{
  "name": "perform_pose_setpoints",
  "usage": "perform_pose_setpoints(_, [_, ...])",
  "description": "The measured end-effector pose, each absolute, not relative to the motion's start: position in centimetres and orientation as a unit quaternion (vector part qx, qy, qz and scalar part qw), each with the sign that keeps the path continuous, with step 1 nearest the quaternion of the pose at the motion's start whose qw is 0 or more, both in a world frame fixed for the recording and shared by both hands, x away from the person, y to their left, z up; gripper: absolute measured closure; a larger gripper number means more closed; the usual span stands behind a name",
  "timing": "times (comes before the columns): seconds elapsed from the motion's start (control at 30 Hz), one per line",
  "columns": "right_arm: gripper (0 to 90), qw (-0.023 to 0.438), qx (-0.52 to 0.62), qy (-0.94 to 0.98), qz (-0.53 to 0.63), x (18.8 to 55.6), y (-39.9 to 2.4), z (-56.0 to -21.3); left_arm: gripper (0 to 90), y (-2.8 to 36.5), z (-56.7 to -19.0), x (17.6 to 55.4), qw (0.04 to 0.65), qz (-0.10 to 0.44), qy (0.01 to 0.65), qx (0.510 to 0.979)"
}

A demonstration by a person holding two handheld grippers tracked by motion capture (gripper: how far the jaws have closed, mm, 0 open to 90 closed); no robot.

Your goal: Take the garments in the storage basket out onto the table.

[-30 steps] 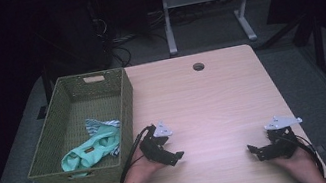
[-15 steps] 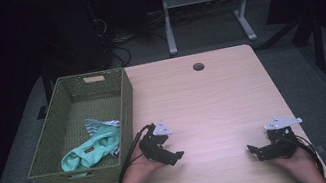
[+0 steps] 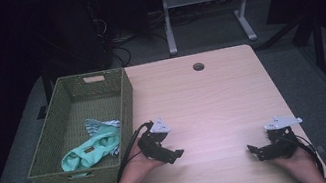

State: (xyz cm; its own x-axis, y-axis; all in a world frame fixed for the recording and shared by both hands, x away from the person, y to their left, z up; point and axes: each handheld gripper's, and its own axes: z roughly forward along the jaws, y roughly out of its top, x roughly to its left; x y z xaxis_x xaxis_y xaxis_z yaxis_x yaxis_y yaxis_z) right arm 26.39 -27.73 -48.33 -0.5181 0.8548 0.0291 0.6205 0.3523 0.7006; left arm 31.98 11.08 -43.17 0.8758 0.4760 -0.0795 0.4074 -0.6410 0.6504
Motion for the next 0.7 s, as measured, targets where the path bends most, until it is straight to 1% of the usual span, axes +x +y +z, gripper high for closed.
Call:
perform_pose_setpoints(0.17, [0.8, 0.174, 0.459, 0.804, 0.336, 26.4, -27.7, -48.3, 12.9, 11.0, -42.8, 32.0, 0.342, 0.052, 0.236, 0.908])
perform_pose_setpoints(0.5, [0.8, 0.174, 0.459, 0.804, 0.336, 26.4, -27.7, -48.3, 13.0, 11.1, -41.6, 32.0, 0.360, 0.054, 0.240, 0.900])
perform_pose_setpoints(0.7, [0.8, 0.174, 0.459, 0.804, 0.336, 26.4, -27.7, -48.3, 13.0, 11.1, -41.3, 32.0, 0.359, 0.059, 0.237, 0.901])
